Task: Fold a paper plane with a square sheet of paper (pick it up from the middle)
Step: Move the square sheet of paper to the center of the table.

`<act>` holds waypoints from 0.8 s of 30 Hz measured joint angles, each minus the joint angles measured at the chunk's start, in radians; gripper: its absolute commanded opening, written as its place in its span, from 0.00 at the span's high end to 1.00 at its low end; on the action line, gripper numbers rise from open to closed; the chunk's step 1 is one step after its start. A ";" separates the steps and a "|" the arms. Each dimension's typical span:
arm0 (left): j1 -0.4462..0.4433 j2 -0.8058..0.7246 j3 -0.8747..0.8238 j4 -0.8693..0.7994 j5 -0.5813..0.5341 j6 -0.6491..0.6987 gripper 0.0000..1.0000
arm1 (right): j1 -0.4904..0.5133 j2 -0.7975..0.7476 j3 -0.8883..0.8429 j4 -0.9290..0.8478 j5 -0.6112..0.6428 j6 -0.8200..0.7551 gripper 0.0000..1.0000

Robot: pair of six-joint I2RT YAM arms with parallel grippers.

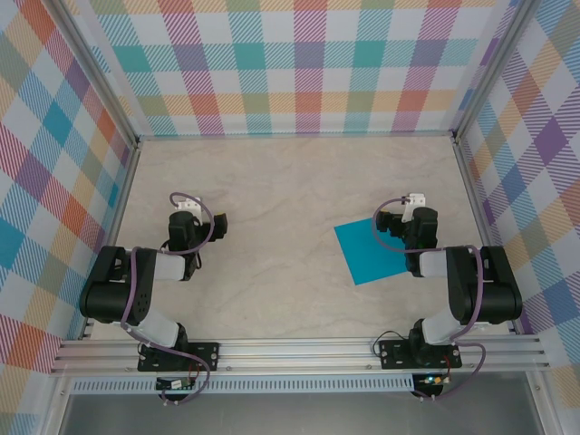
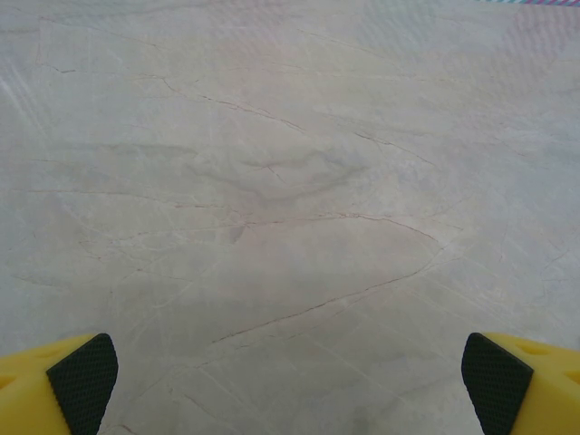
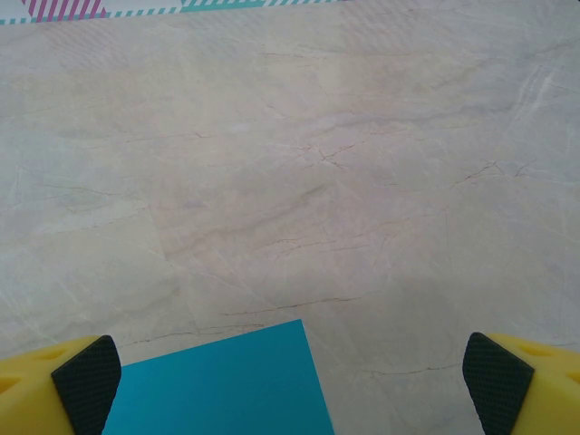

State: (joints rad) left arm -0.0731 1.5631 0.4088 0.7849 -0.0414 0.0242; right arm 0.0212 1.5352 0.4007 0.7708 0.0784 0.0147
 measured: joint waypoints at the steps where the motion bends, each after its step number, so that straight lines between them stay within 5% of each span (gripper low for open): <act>1: 0.000 0.000 0.000 0.000 0.000 0.000 0.00 | 0.000 0.000 0.000 0.000 0.000 0.000 0.00; 24: 0.000 0.000 0.000 0.000 0.000 0.000 0.00 | 0.000 -0.002 0.000 -0.002 -0.055 -0.010 0.00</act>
State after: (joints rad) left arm -0.0731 1.5631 0.4088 0.7849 -0.0410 0.0242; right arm 0.0212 1.5337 0.4007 0.7692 0.0238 0.0051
